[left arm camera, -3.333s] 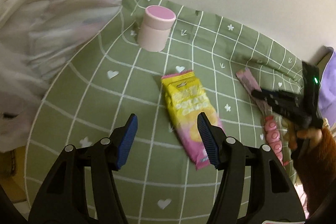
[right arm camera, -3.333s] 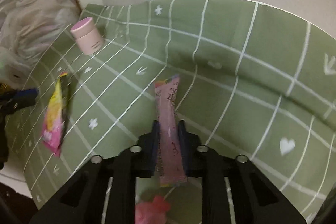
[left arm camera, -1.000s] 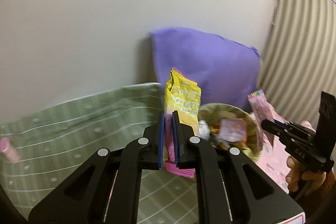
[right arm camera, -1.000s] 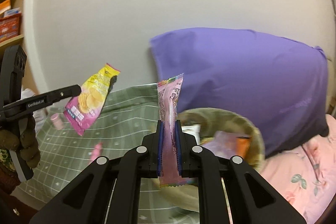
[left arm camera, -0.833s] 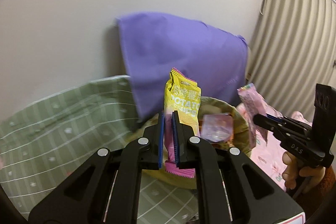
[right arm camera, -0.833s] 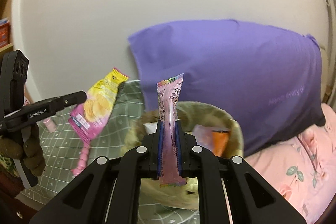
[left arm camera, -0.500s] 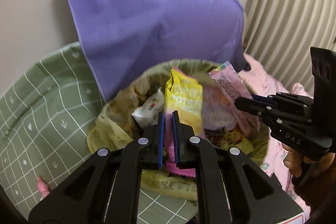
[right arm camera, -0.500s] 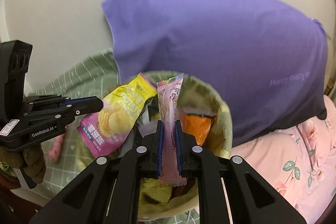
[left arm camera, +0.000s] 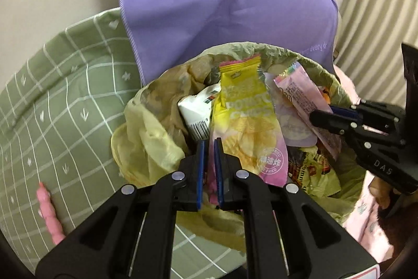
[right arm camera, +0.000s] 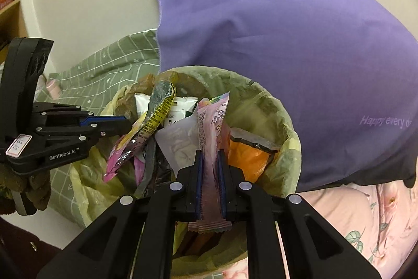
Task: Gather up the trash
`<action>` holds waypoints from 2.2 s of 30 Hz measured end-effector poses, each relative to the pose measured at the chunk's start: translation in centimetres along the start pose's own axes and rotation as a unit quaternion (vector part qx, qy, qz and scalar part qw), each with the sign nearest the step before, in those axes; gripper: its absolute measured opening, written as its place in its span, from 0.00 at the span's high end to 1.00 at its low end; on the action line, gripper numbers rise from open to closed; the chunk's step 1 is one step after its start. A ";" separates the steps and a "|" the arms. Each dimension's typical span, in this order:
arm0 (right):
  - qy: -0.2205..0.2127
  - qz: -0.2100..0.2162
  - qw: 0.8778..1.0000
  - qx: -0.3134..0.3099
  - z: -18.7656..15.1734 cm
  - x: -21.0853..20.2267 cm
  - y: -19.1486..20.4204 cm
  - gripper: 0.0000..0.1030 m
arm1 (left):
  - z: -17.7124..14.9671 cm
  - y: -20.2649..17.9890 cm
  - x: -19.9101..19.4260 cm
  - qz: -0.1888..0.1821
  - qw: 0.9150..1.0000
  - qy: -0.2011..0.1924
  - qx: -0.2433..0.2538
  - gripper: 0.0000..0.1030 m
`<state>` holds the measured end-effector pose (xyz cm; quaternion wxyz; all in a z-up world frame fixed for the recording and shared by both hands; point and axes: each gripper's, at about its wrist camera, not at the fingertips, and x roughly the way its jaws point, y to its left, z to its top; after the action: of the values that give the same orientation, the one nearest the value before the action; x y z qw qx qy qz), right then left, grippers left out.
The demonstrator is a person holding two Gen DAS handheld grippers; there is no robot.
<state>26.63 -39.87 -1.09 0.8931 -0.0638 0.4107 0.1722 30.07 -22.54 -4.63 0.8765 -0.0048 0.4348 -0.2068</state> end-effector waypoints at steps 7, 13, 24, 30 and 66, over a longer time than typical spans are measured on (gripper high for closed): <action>-0.008 -0.003 1.000 0.022 -0.4 -0.8 0.0 0.79 | -0.1 0.4 -1.8 0.013 1.000 -0.019 0.009 0.93; -0.048 -0.033 0.998 0.040 -0.7 -3.6 1.2 0.65 | -0.7 -0.1 -5.0 0.015 0.999 -0.049 0.011 0.75; -0.130 -0.057 0.988 0.059 -4.2 -11.4 11.3 0.56 | -9.2 4.4 -16.8 0.044 0.991 -0.123 -0.017 0.34; -0.114 -0.021 0.988 0.105 -8.3 -13.5 17.7 0.56 | -16.7 7.1 -22.9 0.100 0.983 -0.147 -0.043 0.22; -0.138 -0.009 0.990 0.025 -13.9 -17.4 30.3 0.56 | -26.5 7.7 -33.0 0.240 0.952 -0.173 -0.073 0.22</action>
<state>-4.65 -19.58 3.77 0.9440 -0.0206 0.2872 0.1613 -5.12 1.15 2.47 0.9594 0.0002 0.2782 0.0456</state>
